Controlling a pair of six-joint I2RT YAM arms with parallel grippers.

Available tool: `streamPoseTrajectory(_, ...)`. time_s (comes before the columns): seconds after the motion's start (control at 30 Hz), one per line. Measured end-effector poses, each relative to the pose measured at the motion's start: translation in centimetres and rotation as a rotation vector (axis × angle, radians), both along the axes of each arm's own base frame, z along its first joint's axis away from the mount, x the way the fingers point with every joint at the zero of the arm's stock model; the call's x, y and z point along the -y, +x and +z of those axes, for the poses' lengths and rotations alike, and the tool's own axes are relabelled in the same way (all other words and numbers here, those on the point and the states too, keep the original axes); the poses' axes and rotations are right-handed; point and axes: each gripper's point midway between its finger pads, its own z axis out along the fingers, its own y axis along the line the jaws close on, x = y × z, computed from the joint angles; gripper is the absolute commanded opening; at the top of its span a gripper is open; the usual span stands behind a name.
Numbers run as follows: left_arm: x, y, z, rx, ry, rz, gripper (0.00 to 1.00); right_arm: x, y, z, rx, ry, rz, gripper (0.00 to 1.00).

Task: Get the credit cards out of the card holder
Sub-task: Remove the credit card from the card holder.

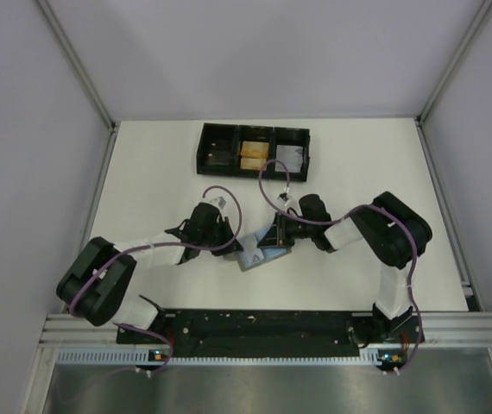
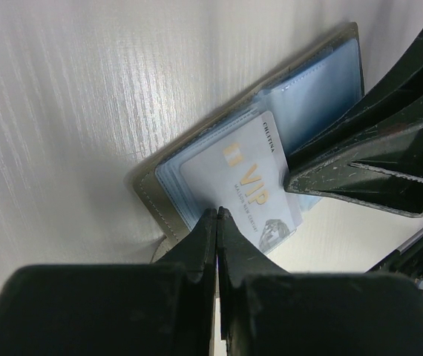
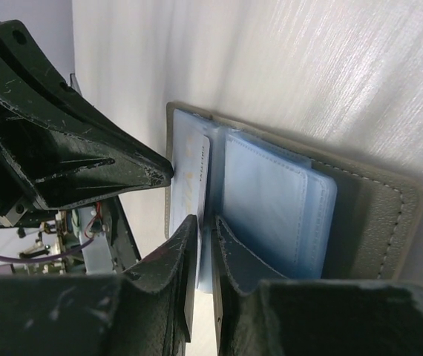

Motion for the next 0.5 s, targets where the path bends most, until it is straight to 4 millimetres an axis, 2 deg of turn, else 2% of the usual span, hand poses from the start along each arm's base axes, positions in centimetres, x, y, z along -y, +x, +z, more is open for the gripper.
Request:
streamPoseTrajectory(0.37, 0.04, -0.05, 0.03, 0.009, 0.006, 0.002, 0.0, -0.22, -0.02, 0.15, -0.02, 0.019, -0.003, 0.09)
streamPoseTrajectory(0.47, 0.15, -0.13, 0.02, 0.014, 0.011, 0.0, 0.0, -0.34, 0.04, 0.17, -0.021, 0.018, -0.002, 0.0)
streamPoseTrajectory(0.5, 0.18, -0.14, 0.05, 0.016, 0.012, 0.0, 0.0, -0.42, 0.12, 0.19, -0.019, 0.018, -0.001, 0.0)
